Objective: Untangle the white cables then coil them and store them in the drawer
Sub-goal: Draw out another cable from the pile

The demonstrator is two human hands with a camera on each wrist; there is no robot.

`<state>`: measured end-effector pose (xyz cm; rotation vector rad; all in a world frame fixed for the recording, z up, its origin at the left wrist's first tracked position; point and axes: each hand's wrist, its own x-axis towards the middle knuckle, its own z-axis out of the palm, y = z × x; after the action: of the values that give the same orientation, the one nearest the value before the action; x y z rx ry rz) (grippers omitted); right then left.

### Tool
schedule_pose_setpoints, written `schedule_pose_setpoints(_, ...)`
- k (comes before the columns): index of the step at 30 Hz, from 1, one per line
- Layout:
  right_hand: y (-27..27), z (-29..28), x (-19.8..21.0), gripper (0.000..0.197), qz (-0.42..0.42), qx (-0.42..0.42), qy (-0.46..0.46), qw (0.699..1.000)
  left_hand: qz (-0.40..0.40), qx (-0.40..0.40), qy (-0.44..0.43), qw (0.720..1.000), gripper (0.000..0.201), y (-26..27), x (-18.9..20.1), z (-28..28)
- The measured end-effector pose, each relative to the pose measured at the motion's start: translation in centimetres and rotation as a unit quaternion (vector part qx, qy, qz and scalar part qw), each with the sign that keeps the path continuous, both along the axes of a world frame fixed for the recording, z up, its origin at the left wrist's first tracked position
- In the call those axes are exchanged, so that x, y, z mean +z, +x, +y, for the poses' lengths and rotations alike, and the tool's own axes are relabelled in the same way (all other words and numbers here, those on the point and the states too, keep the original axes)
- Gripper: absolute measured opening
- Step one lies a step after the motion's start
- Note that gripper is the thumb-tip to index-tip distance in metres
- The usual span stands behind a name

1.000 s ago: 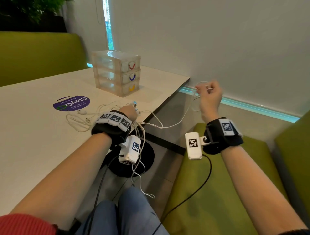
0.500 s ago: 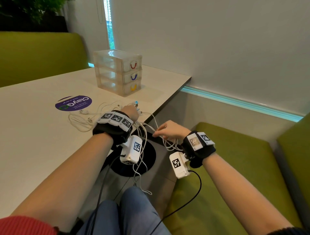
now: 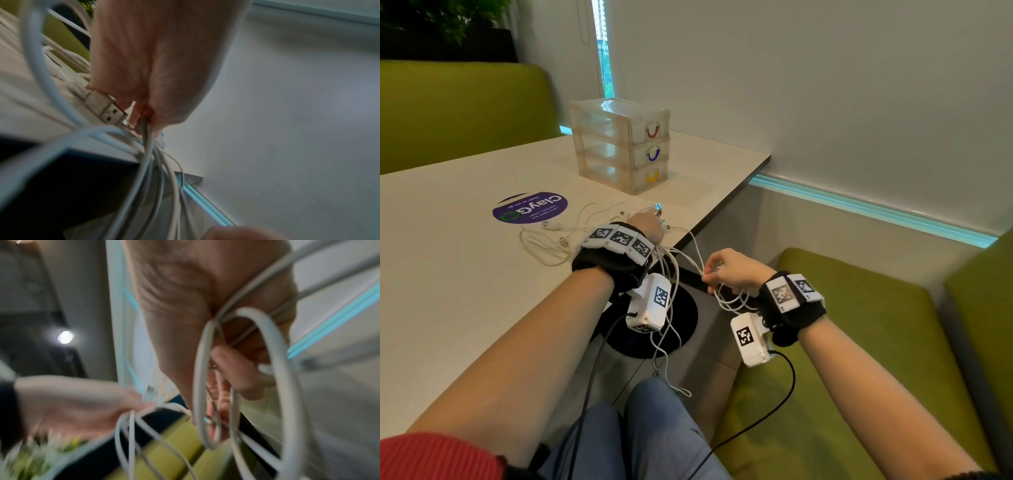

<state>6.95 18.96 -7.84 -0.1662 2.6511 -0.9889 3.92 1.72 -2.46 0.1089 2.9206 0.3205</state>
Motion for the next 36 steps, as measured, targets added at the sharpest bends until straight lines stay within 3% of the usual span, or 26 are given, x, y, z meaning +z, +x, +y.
schedule_pose_setpoints(3, 0.2, 2.4, 1.5, 0.021, 0.056, -0.026, -0.08, 0.995, 0.002, 0.005, -0.008, 1.0, 0.036, 0.1, -0.1, 0.0)
schedule_pose_setpoints(8, -0.2, 6.6, 3.3, 0.007, 0.212, -0.171, -0.163, 0.948, -0.018, 0.0, -0.026, 0.999, 0.035, 0.2, 0.2, 0.1)
schedule_pose_setpoints(10, -0.6, 8.6, 4.0, 0.014, 0.266, -0.284, -0.19, 0.901, -0.025, -0.001, -0.039, 0.999, 0.035, 0.5, 0.4, 0.2)
schedule_pose_setpoints(12, -0.8, 10.6, 5.2, 0.022, 0.313, -0.402, -0.242, 0.826, -0.025, -0.002, -0.058, 0.998, 0.034, 0.3, 0.4, 0.2)
schedule_pose_setpoints(13, -0.8, 11.3, 5.7, 0.024, 0.333, -0.428, -0.252, 0.802, -0.028, -0.004, -0.068, 0.997, 0.035, 0.2, 0.4, 0.2)
schedule_pose_setpoints(16, -0.7, 11.2, 6.6, 0.017, 0.375, -0.402, -0.24, 0.8, -0.018, -0.019, -0.097, 0.995, 0.037, 0.0, 0.4, 0.6)
schedule_pose_setpoints(19, -0.8, 10.5, 7.3, 0.008, 0.394, -0.404, -0.283, 0.776, 0.0, -0.022, -0.111, 0.994, 0.038, -0.3, 0.2, 0.8)
schedule_pose_setpoints(23, -0.5, 9.6, 6.6, 0.009, 0.353, -0.354, -0.301, 0.812, 0.018, 0.002, -0.081, 0.997, 0.039, -0.5, 0.0, 0.4)
schedule_pose_setpoints(31, -0.5, 6.9, 5.8, 0.01, 0.363, -0.297, -0.314, 0.825, 0.156, 0.129, -0.036, 0.979, 0.039, 1.3, 1.1, 2.0)
schedule_pose_setpoints(33, -0.5, 6.7, 5.7, 0.008, 0.367, -0.285, -0.284, 0.839, 0.187, 0.117, -0.005, 0.975, 0.036, 1.3, 0.9, 1.9)
schedule_pose_setpoints(36, -0.4, 7.0, 5.7, 0.007, 0.371, -0.27, -0.207, 0.864, 0.244, 0.005, 0.155, 0.957, 0.028, 0.5, 0.4, 2.2)
